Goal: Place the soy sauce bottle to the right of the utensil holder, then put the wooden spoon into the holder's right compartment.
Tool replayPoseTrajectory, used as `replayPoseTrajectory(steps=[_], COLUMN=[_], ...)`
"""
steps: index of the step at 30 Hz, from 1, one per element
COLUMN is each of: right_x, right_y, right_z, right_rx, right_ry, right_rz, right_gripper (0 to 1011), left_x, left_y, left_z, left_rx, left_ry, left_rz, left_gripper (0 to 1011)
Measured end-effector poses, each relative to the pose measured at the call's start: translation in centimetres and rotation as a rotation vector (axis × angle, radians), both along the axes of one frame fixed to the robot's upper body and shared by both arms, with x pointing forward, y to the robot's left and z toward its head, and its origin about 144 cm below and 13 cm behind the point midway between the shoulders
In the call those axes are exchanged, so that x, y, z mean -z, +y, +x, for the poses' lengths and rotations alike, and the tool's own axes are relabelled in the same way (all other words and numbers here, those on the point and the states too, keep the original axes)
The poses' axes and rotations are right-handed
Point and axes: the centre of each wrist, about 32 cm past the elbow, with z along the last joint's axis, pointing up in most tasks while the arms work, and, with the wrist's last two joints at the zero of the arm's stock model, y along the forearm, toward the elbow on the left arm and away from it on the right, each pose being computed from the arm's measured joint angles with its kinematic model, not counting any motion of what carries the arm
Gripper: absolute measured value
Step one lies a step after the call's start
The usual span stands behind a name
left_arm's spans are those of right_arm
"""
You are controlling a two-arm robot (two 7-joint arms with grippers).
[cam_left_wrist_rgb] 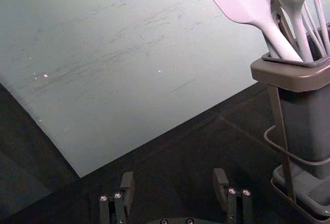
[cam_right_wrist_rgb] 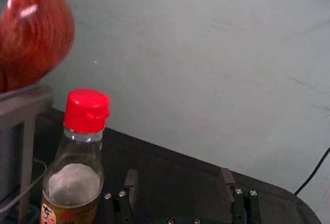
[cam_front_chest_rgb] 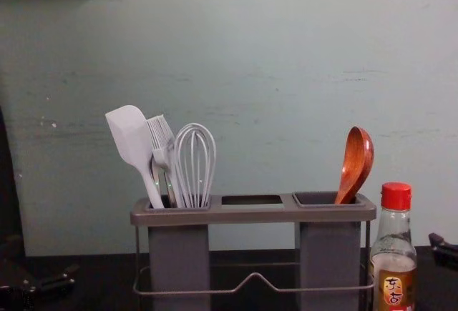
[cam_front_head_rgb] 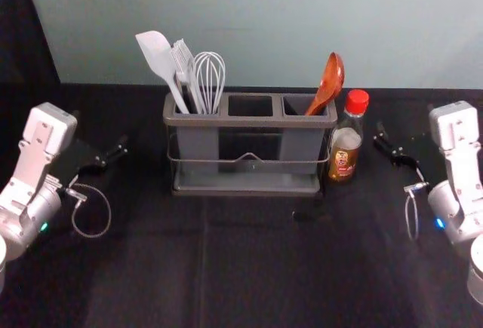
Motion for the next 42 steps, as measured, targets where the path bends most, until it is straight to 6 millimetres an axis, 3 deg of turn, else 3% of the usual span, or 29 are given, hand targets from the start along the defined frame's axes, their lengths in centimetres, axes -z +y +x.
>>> replayPoseTrajectory(steps=[6, 42], right_x=[0.25, 0.19], right_y=[0.6, 0.41], right_z=[0.71, 0.49], right_rx=[0.008, 0.005], right_ry=[-0.004, -0.006], right_rz=[-0.02, -0.012], right_gripper=[1003, 1003], left_x=[0.0, 0.0], left_y=[0.0, 0.0], left_z=[0.0, 0.0], left_rx=[0.0, 0.0], left_ry=[0.0, 0.0], left_rz=[0.0, 0.0], left_gripper=[1005, 1005])
